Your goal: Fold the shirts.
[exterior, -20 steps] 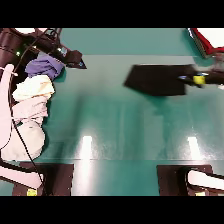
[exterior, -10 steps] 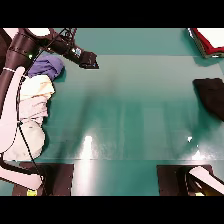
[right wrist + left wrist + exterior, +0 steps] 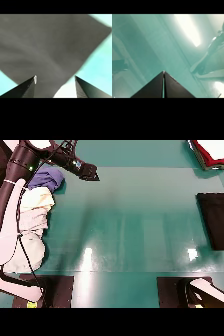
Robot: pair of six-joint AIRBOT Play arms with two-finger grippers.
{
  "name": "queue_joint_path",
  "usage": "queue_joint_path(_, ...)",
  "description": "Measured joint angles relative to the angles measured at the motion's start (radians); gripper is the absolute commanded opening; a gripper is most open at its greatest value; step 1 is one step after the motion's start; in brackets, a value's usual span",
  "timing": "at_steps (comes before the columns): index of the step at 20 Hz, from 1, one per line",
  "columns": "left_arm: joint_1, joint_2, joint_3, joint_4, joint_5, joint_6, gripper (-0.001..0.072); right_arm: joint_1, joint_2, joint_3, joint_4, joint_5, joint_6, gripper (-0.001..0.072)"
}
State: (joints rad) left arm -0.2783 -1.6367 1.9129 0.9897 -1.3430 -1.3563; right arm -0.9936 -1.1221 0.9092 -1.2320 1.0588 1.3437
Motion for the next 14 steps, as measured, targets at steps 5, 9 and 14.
queue_joint_path(5, 0.000, 0.000, 0.000, 0.005, 0.001, 0.002, 0.0026, 0.087, 0.000, 0.166, 0.047, 0.097, 0.001, 0.0552)
queue_joint_path(9, 0.000, 0.000, 0.000, 0.005, -0.006, 0.003, 0.0026, 0.334, 0.000, 0.249, 0.246, 0.150, 0.002, 0.0549)
queue_joint_path(14, 0.000, 0.000, 0.000, -0.002, -0.013, 0.002, 0.0026, 0.693, -0.002, 0.336, 0.336, 0.164, 0.002, 0.0023)
